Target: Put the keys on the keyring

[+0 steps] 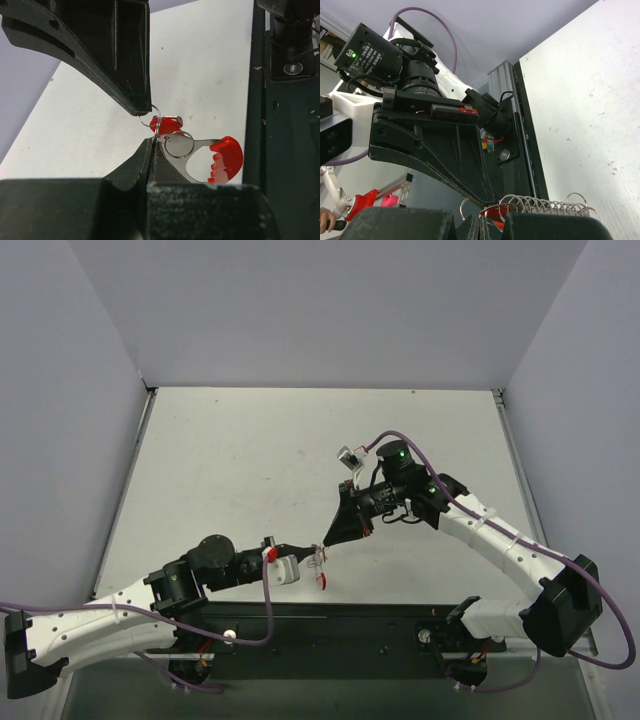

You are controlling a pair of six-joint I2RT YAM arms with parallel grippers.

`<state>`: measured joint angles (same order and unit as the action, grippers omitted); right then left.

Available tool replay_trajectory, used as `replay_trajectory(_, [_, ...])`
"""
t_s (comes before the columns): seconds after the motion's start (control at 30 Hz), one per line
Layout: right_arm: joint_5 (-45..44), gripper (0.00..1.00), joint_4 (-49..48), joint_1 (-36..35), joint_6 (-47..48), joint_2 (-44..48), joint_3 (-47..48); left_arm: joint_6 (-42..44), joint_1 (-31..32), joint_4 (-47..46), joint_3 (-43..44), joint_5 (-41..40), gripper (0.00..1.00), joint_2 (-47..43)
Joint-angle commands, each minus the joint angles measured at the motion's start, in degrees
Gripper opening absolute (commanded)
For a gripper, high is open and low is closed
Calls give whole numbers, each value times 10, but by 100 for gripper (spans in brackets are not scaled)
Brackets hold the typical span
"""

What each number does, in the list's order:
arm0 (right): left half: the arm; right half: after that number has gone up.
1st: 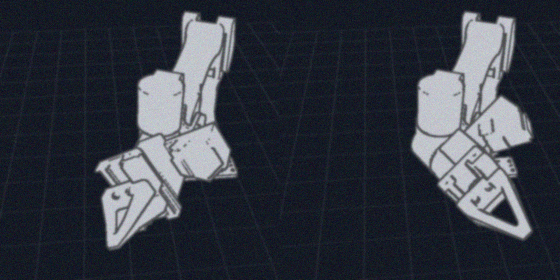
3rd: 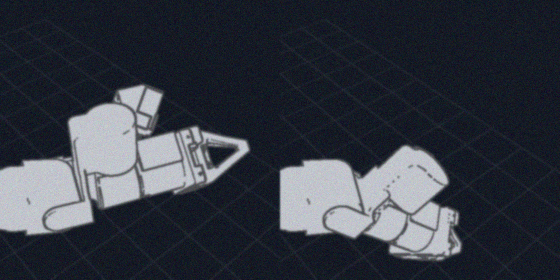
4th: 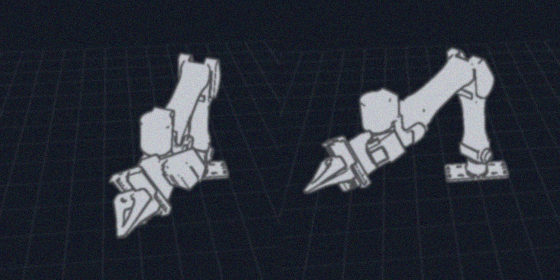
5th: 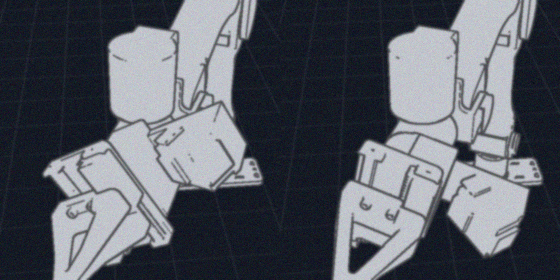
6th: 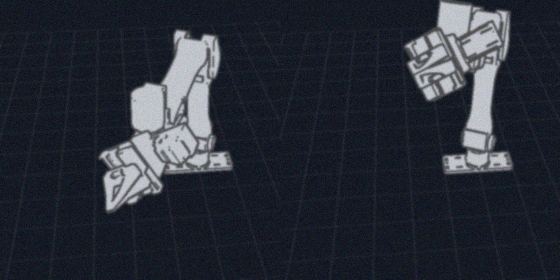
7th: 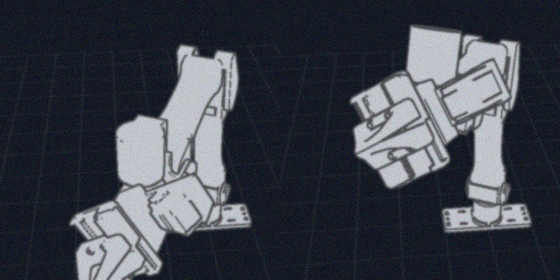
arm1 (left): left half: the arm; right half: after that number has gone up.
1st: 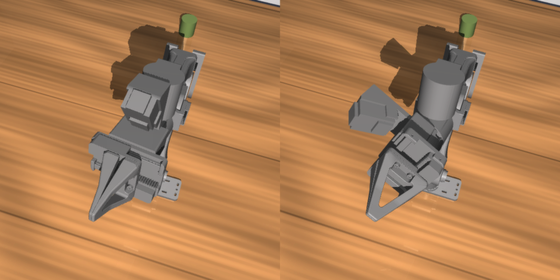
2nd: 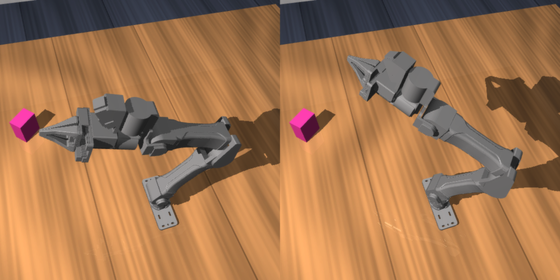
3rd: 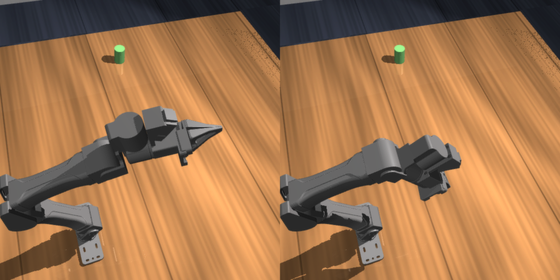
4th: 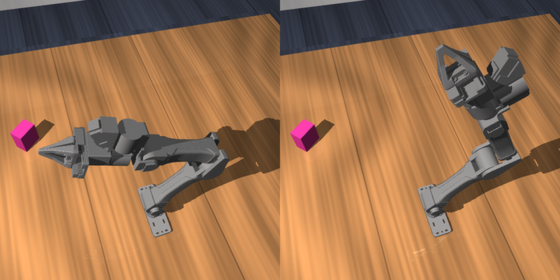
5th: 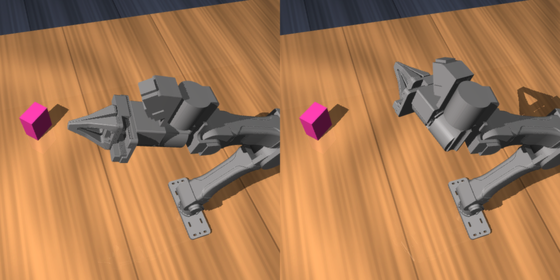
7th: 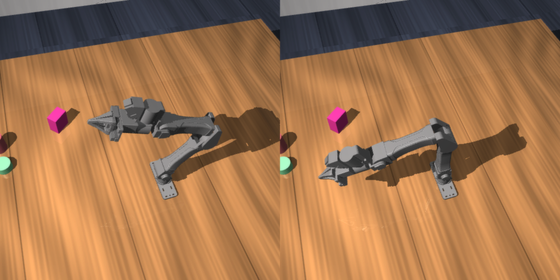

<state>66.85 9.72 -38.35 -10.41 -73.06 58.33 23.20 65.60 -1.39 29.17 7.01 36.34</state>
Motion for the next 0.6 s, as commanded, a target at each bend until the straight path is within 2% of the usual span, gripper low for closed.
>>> replay_trajectory(0.0, [27, 0, -1, -5, 0, 3, 27, 5, 1, -12, 33, -28, 0, -1])
replay_trajectory(0.57, [26, 0, 0, -9, -10, -11, 35, 4, 8, -1, 48, -63, 0, 19])
